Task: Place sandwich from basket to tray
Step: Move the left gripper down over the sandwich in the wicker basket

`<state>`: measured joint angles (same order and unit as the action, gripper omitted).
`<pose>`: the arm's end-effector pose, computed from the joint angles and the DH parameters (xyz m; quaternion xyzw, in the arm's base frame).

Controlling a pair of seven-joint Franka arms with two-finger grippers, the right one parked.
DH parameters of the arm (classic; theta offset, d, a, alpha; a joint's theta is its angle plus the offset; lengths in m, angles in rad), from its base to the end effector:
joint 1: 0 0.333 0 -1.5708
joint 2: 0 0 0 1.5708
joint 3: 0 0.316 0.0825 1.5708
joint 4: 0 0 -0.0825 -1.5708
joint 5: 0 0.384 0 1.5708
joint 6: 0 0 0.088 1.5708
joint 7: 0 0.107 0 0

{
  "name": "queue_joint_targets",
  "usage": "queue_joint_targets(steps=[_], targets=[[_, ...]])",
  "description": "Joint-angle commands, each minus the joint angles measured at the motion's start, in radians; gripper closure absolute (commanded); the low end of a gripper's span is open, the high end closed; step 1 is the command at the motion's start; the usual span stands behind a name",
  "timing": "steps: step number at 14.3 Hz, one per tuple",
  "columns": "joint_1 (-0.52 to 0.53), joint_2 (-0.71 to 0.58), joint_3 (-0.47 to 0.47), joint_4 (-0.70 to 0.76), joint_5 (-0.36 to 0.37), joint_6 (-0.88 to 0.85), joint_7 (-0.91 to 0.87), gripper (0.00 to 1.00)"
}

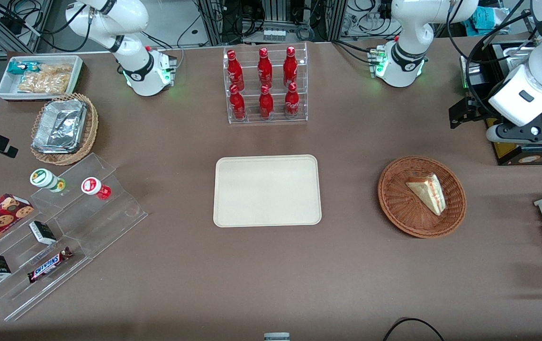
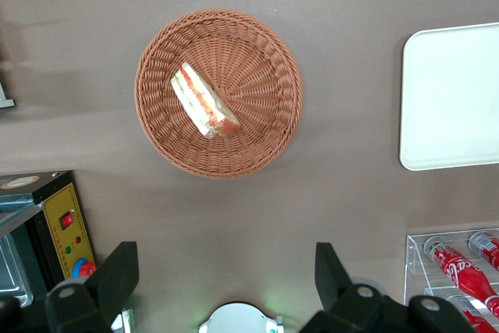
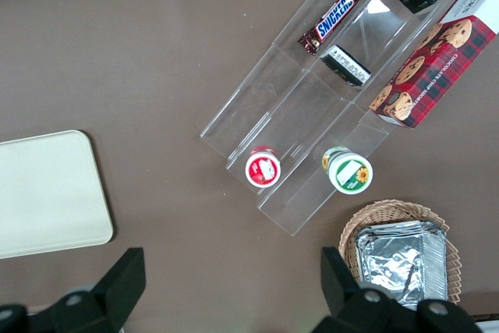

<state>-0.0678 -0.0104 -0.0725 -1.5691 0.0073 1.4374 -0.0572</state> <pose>0.5314 -0.0744 0.6201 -0.9973 0.0412 0.0599 0.0100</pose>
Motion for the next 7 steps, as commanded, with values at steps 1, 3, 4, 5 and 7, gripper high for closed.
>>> queue_joint_targets(steps=[1, 3, 4, 5, 7], targets=[[-0.010, -0.003, 0.014, 0.006, -0.003, -0.025, 0.007, 0.00], [-0.009, 0.006, 0.014, -0.029, -0.001, -0.022, 0.005, 0.00], [-0.009, 0.015, 0.014, -0.058, 0.002, -0.012, 0.000, 0.00], [-0.009, 0.026, 0.014, -0.092, 0.003, 0.036, -0.001, 0.00], [-0.007, 0.027, 0.016, -0.198, 0.006, 0.154, 0.000, 0.00]])
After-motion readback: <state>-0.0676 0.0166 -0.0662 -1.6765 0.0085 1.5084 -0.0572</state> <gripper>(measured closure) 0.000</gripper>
